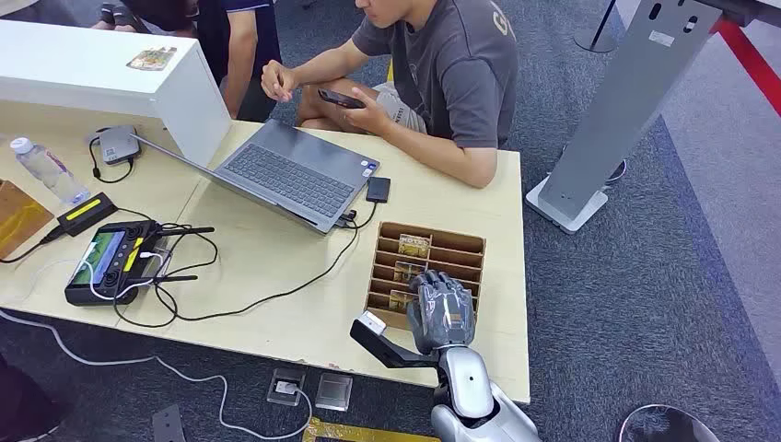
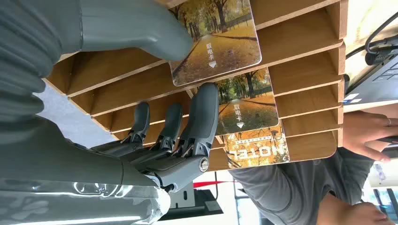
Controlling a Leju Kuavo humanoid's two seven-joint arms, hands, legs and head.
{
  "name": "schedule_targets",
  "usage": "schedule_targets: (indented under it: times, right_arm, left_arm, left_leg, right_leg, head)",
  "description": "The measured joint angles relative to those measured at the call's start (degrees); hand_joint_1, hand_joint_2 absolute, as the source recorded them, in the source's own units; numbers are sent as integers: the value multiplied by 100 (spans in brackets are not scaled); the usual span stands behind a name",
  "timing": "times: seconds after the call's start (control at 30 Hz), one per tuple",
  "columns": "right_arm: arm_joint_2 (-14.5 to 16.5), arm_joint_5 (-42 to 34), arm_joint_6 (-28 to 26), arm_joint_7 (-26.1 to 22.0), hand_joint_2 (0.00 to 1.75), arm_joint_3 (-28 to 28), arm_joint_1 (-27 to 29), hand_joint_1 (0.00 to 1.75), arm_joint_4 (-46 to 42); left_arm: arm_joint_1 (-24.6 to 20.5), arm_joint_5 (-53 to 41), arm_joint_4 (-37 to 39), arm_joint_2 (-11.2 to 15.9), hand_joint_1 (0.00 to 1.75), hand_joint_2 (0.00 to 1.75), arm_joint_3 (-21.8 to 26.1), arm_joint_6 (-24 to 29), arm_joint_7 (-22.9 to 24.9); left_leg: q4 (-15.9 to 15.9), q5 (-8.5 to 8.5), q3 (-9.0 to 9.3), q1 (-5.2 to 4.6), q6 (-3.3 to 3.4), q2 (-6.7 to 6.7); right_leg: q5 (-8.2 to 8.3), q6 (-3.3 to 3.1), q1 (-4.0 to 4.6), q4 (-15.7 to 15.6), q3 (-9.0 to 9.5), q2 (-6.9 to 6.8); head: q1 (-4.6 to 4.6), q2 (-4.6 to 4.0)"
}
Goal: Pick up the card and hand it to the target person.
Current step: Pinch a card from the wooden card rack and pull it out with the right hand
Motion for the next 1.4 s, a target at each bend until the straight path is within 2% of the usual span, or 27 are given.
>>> schedule_targets:
  times: [0.73, 1.03, 1.4]
  right_arm:
    - [72, -81, -74, -69, 175, 24, -40, 95, 211]
    - [86, 249, -128, 10, 175, 137, -45, 89, 310]
    - [169, 420, -92, -12, 175, 251, -72, 99, 455]
  left_arm:
    - [0, 9, 0, 0, 0, 0, 0, 0, 2]
    - [0, 11, 0, 0, 0, 0, 0, 8, 2]
    - [0, 34, 0, 0, 0, 0, 0, 61, 7]
  left_leg:
    - [0, 1, 9, 0, -1, 1]
    - [0, 1, 10, 0, -1, 2]
    - [0, 1, 11, 0, -2, 4]
  right_leg:
    - [0, 0, 0, 0, 6, 1]
    - [0, 0, 0, 0, 7, 2]
    - [0, -1, 0, 0, 6, 3]
  head:
    - [2, 0]
    - [2, 0]
    - [1, 0]
